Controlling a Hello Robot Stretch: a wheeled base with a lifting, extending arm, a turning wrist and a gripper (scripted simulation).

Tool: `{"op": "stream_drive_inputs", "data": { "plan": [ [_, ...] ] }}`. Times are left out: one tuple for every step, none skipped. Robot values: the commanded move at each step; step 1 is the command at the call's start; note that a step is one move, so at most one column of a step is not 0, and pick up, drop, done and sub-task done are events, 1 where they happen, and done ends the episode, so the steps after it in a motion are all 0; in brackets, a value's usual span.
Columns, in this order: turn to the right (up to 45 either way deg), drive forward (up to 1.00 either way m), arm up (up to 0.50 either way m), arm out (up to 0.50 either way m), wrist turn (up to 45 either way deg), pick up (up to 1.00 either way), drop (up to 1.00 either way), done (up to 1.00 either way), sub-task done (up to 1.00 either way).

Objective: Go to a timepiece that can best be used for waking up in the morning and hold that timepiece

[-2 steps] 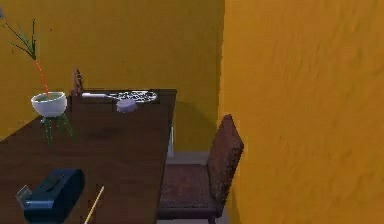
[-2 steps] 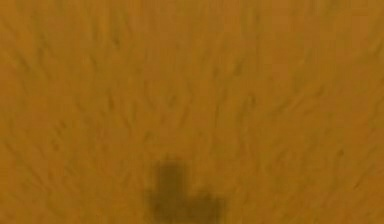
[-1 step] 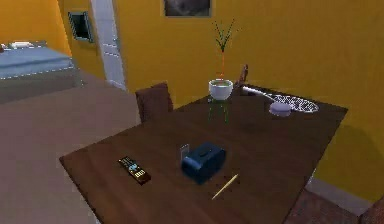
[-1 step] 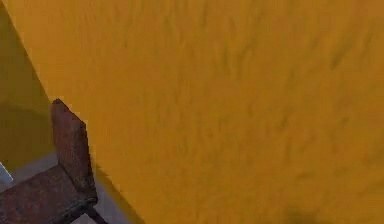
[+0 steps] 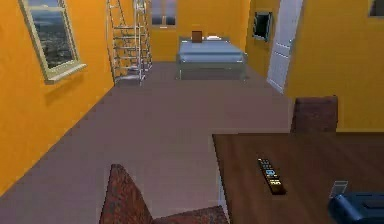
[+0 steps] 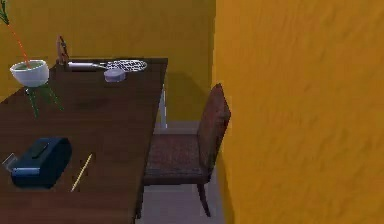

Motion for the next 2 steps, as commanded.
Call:
{"op": "stream_drive_inputs", "data": {
  "plan": [
    [-36.0, 0.00, 0.00, 0.00, 0.0, 0.00, 0.00, 0.00, 0.00],
    [0.0, 0.00, 0.50, 0.00, 0.0, 0.00, 0.00, 0.00, 0.00]
  ]
}}
